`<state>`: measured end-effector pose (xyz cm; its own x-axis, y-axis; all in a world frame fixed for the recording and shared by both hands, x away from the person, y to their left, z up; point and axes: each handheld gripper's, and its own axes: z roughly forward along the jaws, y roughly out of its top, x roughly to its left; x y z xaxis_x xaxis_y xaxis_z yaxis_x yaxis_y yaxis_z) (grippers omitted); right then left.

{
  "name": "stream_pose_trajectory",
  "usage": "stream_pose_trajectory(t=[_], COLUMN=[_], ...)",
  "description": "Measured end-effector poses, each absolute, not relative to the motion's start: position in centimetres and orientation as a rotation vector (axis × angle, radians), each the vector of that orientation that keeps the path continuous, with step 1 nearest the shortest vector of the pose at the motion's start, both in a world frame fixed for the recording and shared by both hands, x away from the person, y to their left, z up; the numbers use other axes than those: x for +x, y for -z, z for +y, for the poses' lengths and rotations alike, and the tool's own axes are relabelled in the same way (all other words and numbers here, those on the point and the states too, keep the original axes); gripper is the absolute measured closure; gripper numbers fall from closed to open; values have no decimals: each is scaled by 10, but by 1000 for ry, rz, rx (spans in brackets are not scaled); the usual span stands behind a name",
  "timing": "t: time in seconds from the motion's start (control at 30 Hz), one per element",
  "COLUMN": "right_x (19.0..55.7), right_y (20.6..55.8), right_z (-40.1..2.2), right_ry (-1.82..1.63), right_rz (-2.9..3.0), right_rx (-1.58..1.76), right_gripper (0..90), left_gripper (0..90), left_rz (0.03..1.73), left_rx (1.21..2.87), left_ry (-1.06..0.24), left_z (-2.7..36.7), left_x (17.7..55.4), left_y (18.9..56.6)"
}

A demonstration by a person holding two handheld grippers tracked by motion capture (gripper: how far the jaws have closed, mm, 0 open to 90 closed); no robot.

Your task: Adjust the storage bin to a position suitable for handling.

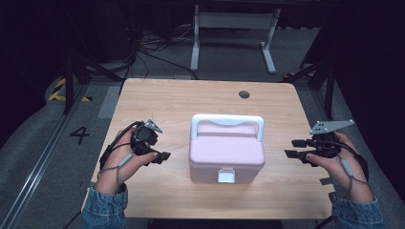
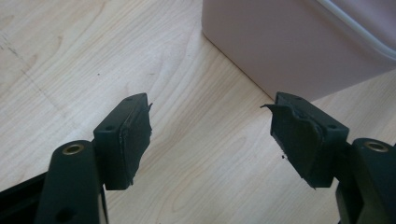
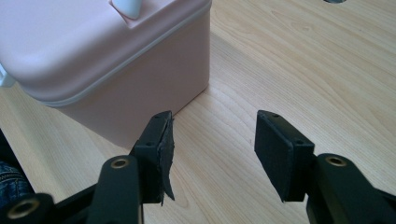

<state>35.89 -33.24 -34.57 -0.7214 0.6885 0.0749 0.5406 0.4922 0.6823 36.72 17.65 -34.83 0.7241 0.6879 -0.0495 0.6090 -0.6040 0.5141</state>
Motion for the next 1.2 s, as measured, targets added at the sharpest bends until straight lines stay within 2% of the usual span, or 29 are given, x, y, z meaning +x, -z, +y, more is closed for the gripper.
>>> stream_pose_trajectory(t=[0.2, 0.33, 0.67, 1.07, 1.2], right_x=[358, 357, 347, 338, 336], right_y=[346, 346, 348, 355, 357], right_z=[-333, -334, -341, -346, -346], right_ry=[-1043, -1040, -1030, -1016, -1013], right_rz=[2523, 2525, 2507, 2496, 2500], right_rx=[1055, 1064, 1096, 1133, 1141], right_gripper=[480, 478, 474, 465, 464], left_gripper=[273, 273, 309, 303, 340], left_rz=[912, 881, 821, 761, 760], left_rx=[2381, 2328, 2157, 1988, 2025], left_ry=[-282, -277, -169, -217, -291], left_z=[174, 172, 152, 117, 107], left_x=[364, 365, 370, 388, 393], left_y=[342, 338, 329, 333, 338])
